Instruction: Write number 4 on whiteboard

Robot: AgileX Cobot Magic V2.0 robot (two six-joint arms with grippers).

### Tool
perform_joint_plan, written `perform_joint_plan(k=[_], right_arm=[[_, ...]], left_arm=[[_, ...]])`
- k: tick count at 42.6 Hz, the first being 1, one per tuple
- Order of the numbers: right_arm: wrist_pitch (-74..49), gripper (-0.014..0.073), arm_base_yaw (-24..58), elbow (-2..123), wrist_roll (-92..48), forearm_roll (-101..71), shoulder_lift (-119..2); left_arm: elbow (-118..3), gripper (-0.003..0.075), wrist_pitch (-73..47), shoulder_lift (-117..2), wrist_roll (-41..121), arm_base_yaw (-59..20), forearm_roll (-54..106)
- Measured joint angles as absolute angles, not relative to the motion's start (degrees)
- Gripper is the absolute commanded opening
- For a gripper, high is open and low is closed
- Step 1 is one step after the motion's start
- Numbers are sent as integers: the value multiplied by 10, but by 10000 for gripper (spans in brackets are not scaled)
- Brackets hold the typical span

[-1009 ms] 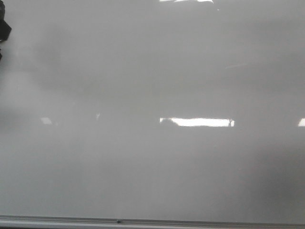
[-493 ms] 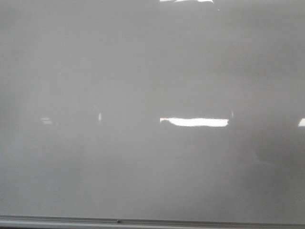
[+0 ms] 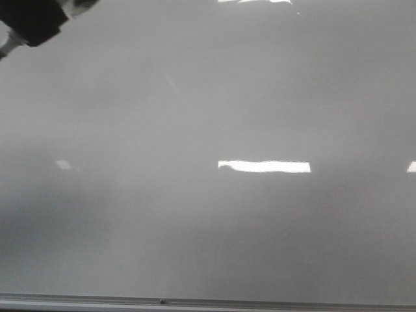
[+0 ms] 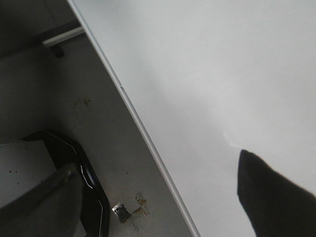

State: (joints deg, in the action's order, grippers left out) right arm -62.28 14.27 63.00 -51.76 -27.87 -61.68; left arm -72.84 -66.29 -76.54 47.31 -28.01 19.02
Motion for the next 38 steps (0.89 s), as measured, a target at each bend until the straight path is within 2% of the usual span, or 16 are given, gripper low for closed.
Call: perform_joint_plan(k=[14, 30, 32, 38], right_arm=[[-623, 653, 264, 672, -565, -286, -662], [-588, 649, 329, 704, -577, -288, -754], [-582, 616, 331, 704, -577, -292, -756], [-578, 446, 331, 704, -577, -295, -756]], left_arm=[[-777, -12, -667, -837, 473, -417, 143], [-780, -13, -666, -848, 473, -445, 133], [-780, -13, -666, -848, 473, -445, 133], [-780, -12, -665, -848, 473, -445, 133]])
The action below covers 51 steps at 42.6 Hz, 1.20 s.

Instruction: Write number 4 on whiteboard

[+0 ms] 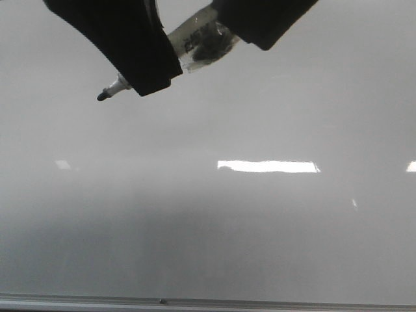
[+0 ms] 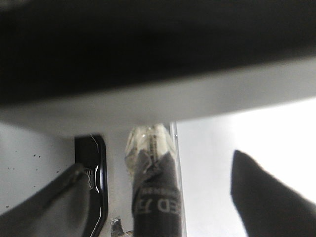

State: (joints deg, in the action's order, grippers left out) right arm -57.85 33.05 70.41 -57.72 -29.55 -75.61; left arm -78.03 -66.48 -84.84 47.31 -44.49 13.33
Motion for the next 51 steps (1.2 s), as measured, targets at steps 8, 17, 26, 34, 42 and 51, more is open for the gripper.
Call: perform_joint_plan(k=[8, 17, 26, 34, 42, 51], right_arm=[[-578, 209, 331, 704, -577, -296, -756], [-580, 36, 331, 704, -578, -298, -756], [-580, -17, 331, 704, -578, -298, -756], [-580, -17, 331, 704, -578, -298, -756], [-580, -17, 319, 704, -567, -297, -747], [-603, -17, 270, 704, -503, -244, -702]], left_arm=[[-780, -12, -665, -848, 473, -445, 133], [-780, 8, -664, -848, 473, -445, 132], [-780, 347, -663, -848, 473, -445, 132], [-780, 508, -659, -846, 437, -442, 119], [-777, 503, -654, -804, 403, -396, 117], [-727, 502, -625, -704, 398, -293, 170]])
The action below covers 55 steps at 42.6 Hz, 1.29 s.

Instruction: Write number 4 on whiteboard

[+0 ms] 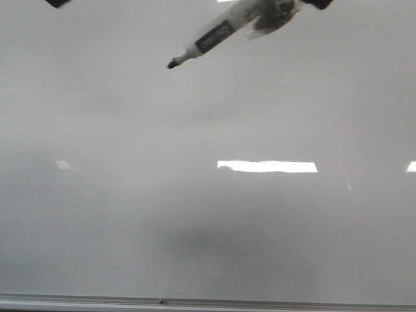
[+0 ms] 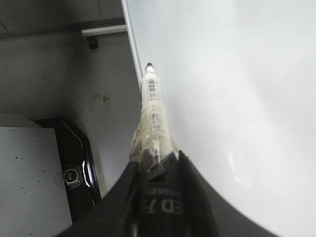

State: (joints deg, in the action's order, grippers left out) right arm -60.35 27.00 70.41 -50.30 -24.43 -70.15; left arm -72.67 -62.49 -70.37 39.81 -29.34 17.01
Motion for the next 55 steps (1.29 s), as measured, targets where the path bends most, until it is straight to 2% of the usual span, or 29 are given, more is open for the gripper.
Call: perform_joint_plan(k=[5, 11, 17, 21, 27, 32, 40, 55], right_arm=[[-627, -17, 250, 704, -427, -199, -664], [-632, -17, 223, 701, -260, -143, -619], [-575, -20, 186, 635, -163, -126, -563], [-501, -70, 156, 561, -123, -126, -515], [-397, -68, 133, 455, -96, -125, -465], [-320, -68, 133, 416, -96, -125, -456], [-264, -68, 133, 407, -96, -137, -465], [-257, -68, 140, 453, -96, -160, -553]], left_arm=[[-683, 502, -599, -645, 379, -226, 192], [-631, 502, -574, -583, 336, -150, 199], [-593, 502, -567, -547, 324, -101, 203], [-581, 502, -567, -538, 323, -92, 204], [-574, 502, -561, -537, 322, -89, 216], [-573, 502, -554, -537, 322, -89, 225], [-572, 501, -544, -537, 322, -89, 230], [-572, 501, -540, -537, 322, -89, 230]])
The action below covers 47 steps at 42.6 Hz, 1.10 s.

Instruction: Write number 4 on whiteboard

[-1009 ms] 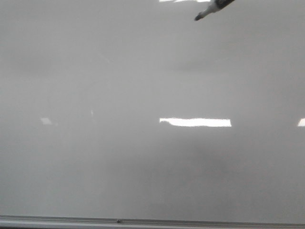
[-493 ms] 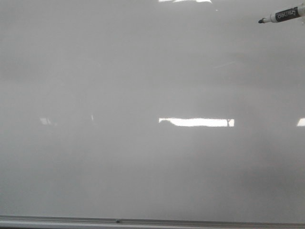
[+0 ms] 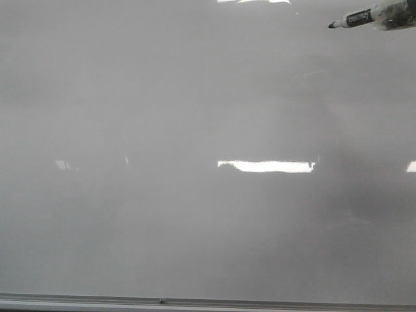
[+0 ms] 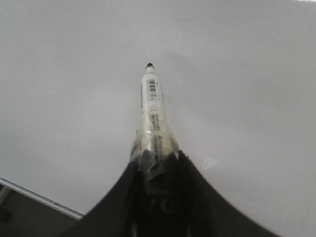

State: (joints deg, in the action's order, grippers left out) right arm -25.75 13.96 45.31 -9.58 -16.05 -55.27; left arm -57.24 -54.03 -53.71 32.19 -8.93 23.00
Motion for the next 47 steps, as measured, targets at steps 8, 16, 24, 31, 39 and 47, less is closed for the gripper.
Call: perform_joint_plan(k=[8, 16, 24, 31, 39, 47], right_arm=[[-242, -68, 163, 494, -97, -163, -603], [-207, -68, 165, 508, -97, -163, -634], [-174, -68, 165, 511, -97, -163, -659], [-158, -68, 165, 511, -97, -163, -677], [-165, -68, 166, 511, -97, -158, -713], [-197, -68, 206, 511, -115, -157, -750]], left_arm=[[-572, 501, -539, -537, 322, -89, 230], [-572, 501, -538, -537, 322, -89, 230], [-572, 501, -538, -537, 322, -89, 230], [-572, 501, -538, -537, 322, -89, 230], [-572, 501, -538, -537, 322, -89, 230], [-572, 501, -538, -537, 322, -89, 230]])
